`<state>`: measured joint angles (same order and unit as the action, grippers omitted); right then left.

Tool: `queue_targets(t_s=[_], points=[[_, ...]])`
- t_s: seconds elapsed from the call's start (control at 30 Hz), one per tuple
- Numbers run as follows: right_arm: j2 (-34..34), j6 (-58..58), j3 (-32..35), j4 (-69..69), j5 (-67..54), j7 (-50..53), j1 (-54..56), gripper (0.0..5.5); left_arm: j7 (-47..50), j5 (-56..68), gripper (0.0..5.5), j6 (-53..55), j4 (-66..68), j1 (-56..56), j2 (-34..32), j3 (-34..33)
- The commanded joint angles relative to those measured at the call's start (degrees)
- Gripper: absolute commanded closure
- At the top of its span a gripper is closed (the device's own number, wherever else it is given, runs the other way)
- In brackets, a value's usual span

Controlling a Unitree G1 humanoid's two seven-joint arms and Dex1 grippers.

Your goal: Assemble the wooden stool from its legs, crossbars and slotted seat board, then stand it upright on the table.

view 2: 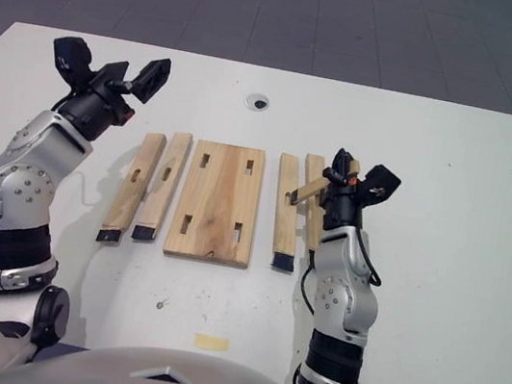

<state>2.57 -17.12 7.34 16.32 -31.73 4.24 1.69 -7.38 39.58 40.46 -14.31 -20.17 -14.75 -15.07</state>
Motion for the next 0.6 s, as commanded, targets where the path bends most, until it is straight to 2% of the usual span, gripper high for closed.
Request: queue_targets(t_s=[0.03, 0.6], points=[[0.44, -0.52, -0.18, 1.33, -0.20, -0.86, 0.33, 5.09, -0.27, -0.90, 0.10, -0.37, -0.12, 0.48, 0.19, 0.67], [1.95, -3.23, -0.74, 0.15, 1.87, -0.05, 0.51, 5.09, -2.73, -2.51, 0.10, -1.29, 0.64, 1.19, 0.07, 2.77]])
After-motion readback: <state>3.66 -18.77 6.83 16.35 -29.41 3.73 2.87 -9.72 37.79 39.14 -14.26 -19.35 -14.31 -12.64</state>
